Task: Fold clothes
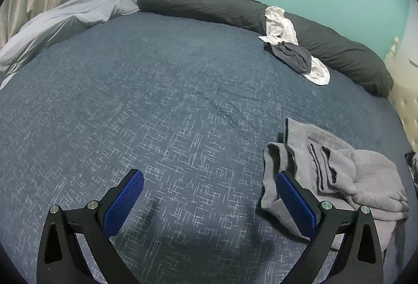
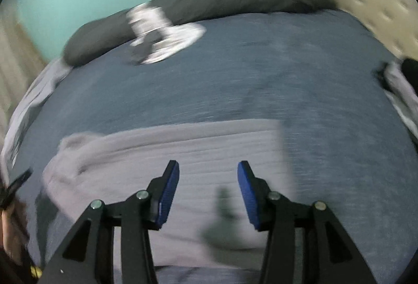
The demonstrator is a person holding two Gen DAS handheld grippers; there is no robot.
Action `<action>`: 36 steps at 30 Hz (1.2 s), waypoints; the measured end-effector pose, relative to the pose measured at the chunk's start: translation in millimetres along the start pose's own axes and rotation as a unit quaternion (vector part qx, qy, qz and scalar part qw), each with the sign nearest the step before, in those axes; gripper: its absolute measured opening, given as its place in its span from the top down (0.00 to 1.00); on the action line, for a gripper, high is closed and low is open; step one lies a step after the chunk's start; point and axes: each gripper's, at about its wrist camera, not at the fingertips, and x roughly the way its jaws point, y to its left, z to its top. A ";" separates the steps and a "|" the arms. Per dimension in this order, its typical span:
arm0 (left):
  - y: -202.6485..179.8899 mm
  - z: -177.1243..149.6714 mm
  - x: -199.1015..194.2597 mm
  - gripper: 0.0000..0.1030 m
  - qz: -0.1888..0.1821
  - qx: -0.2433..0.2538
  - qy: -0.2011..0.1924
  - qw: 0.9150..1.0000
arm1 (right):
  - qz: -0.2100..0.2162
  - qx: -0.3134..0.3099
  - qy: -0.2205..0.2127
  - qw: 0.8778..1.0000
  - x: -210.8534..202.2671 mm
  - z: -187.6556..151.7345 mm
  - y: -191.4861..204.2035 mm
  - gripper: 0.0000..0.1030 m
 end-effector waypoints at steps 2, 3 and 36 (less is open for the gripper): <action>1.4 -0.3 -1.2 0.00 0.000 0.000 0.000 1.000 | 0.027 -0.035 0.010 0.999 8.4 -3.0 37.6 0.50; 2.3 -0.5 -1.9 0.00 0.000 0.000 -0.001 1.000 | 0.042 -0.053 0.016 0.998 14.3 -5.6 59.8 0.49; 46.3 2.7 -17.7 0.00 -0.013 -0.043 -0.014 0.999 | 0.010 -0.248 0.029 0.968 124.8 -28.5 253.0 0.80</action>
